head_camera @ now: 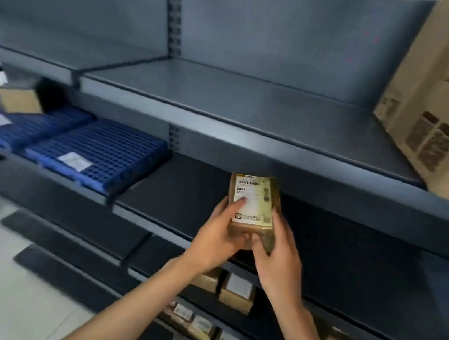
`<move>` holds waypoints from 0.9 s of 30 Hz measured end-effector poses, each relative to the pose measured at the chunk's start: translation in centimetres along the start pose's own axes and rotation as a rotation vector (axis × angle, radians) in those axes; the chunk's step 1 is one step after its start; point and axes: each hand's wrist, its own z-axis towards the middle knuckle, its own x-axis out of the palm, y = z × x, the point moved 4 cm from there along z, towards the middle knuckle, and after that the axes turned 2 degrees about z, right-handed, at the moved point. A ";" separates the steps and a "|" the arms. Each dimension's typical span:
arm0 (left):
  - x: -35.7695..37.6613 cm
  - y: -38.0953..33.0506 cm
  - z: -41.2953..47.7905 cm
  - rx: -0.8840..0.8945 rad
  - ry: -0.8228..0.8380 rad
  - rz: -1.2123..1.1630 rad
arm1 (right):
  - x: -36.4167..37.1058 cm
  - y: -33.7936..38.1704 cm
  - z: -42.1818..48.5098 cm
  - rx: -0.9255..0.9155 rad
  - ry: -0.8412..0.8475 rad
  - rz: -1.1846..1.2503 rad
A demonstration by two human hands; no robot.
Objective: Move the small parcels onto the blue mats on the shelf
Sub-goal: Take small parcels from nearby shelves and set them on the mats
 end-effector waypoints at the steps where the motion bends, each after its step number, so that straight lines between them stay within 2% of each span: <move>1: -3.0 0.9 -1.2 -0.029 -0.052 0.013 | 2.4 2.0 0.1 -0.037 0.046 0.018; 9: -25.2 11.0 -11.8 -0.252 -0.364 0.123 | 22.3 17.6 -2.8 -0.220 0.312 0.161; 13: -34.1 15.3 -15.2 -0.263 -0.381 0.135 | 30.8 23.6 -4.6 -0.256 0.344 0.147; 18: -42.5 18.9 -16.3 -0.248 -0.359 0.096 | 37.7 28.8 -4.7 -0.273 0.318 0.119; 27: -51.6 25.9 -10.5 -0.179 -0.328 0.080 | 46.8 33.4 1.4 -0.251 0.277 0.091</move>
